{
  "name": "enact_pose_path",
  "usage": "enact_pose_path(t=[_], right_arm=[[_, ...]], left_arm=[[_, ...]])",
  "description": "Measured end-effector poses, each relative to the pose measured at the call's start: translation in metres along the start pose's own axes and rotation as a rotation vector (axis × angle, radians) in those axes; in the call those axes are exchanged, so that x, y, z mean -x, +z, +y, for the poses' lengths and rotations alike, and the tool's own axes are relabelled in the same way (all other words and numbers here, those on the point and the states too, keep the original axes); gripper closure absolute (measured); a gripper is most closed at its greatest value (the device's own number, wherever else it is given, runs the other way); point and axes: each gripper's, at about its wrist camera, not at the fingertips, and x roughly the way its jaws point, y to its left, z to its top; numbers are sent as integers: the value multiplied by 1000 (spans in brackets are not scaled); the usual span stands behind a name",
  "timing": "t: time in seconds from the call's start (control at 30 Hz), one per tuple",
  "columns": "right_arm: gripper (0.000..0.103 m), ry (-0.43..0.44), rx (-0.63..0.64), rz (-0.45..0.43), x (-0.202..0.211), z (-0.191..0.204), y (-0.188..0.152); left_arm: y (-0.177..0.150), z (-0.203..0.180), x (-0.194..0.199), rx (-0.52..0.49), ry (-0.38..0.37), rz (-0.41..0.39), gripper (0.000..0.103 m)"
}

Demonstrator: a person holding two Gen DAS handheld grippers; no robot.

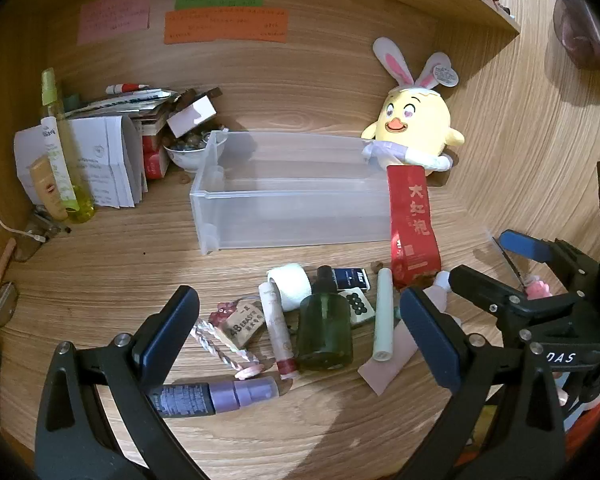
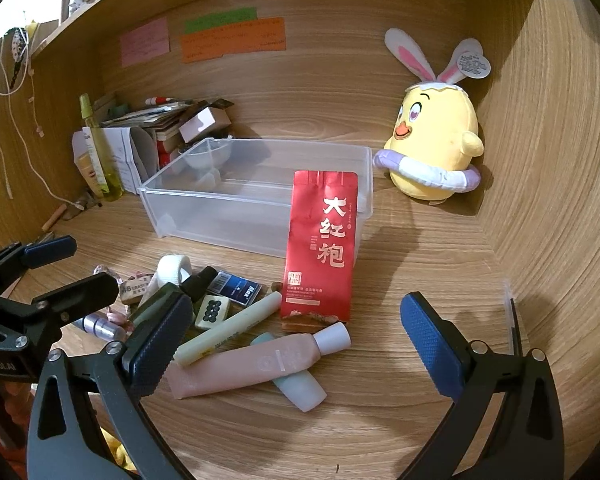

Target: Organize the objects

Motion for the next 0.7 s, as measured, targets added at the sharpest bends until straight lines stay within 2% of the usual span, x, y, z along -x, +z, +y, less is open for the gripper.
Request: enact_pose_path(t=[0.7], right_arm=[[0,3,4,9,-4,-4,0]], left_arm=[[-5,8,-8,20,-10,52,1]])
